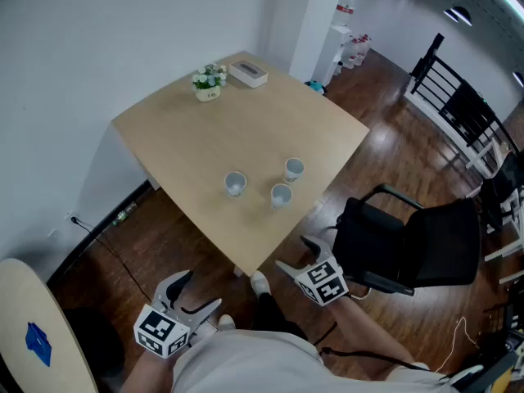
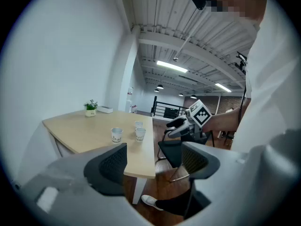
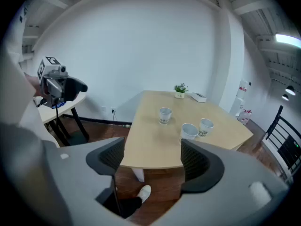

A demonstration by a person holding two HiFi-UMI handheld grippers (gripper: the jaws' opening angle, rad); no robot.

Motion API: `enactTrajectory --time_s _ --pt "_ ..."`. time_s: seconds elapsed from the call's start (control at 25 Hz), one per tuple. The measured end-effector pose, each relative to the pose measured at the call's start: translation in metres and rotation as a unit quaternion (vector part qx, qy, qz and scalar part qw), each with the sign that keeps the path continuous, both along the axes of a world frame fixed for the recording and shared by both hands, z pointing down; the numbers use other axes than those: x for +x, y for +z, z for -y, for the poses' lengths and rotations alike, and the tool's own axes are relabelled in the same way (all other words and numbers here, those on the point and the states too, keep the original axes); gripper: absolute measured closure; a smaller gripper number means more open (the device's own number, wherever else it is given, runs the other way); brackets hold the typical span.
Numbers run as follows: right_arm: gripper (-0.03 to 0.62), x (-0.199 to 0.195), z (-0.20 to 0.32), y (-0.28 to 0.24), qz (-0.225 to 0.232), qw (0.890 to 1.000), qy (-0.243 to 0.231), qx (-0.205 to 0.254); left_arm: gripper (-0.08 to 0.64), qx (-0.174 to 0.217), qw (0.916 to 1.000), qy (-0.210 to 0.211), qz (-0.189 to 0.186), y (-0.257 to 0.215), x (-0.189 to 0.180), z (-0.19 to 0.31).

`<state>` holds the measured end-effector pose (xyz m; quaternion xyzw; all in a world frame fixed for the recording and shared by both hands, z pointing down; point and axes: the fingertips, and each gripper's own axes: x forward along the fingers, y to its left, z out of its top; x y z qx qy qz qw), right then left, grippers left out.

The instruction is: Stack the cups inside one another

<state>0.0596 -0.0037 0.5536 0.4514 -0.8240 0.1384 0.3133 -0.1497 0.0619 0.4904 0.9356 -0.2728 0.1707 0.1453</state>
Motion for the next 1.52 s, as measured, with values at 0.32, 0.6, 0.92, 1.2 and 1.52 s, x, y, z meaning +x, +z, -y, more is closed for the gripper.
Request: enactTrajectory --time_s 0.32,0.6,0.92,1.2,1.52 --pt "0.179 0.059 0.127 0.054 -0.042 0.999 0.009 -0.031 0.181 0.0 0.9992 -0.04 -0.004 -0.01 0.04 0.075" --pt "0.15 0.066 0.199 0.11 -0.047 0.996 -0.027 -0.066 0.181 -0.01 0.9987 -0.047 0.014 -0.011 0.077 0.121" --pt "0.232 0.059 0.204 0.094 -0.035 0.992 -0.1 -0.068 0.181 -0.022 0.9971 -0.069 0.023 -0.008 0.101 0.156" --pt "0.232 0.089 0.247 0.007 -0.011 0.995 -0.094 0.003 0.181 -0.021 0.9971 -0.072 0.015 -0.007 0.129 0.181" --pt "0.232 0.147 0.299 0.029 -0.029 0.998 -0.048 -0.004 0.181 -0.017 0.9963 -0.083 0.015 -0.008 0.14 0.191"
